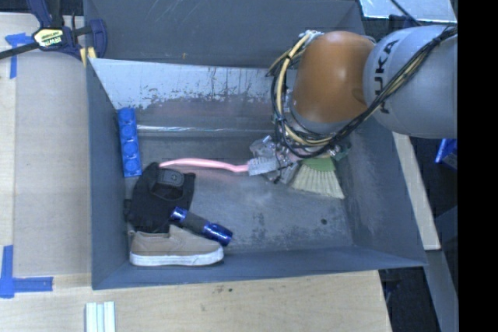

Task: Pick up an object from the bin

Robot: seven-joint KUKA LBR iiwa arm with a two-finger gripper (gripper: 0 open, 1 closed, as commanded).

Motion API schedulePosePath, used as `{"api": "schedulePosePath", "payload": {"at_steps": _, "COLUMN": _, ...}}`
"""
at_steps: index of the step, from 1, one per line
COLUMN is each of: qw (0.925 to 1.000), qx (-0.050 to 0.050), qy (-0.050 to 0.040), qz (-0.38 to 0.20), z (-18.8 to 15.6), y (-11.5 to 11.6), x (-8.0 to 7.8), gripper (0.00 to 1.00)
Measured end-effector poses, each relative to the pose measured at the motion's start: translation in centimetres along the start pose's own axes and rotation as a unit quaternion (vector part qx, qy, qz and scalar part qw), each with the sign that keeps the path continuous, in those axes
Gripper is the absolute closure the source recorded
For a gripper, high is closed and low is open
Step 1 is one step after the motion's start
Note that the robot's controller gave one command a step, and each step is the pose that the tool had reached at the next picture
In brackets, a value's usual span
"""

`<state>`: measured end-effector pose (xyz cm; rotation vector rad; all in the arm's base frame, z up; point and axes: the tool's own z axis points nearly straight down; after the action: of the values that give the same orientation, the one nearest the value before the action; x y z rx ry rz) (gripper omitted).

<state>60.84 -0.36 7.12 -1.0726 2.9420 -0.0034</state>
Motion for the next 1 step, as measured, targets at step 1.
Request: {"api": "schedulePosePath", "payload": {"at_steps": 1, "qw": 1.0, "qx": -0.001, "qy": 0.0012, "qz": 0.001, "z": -1.29, "y": 0.07, "x": 0.11, "gripper": 1.0}}
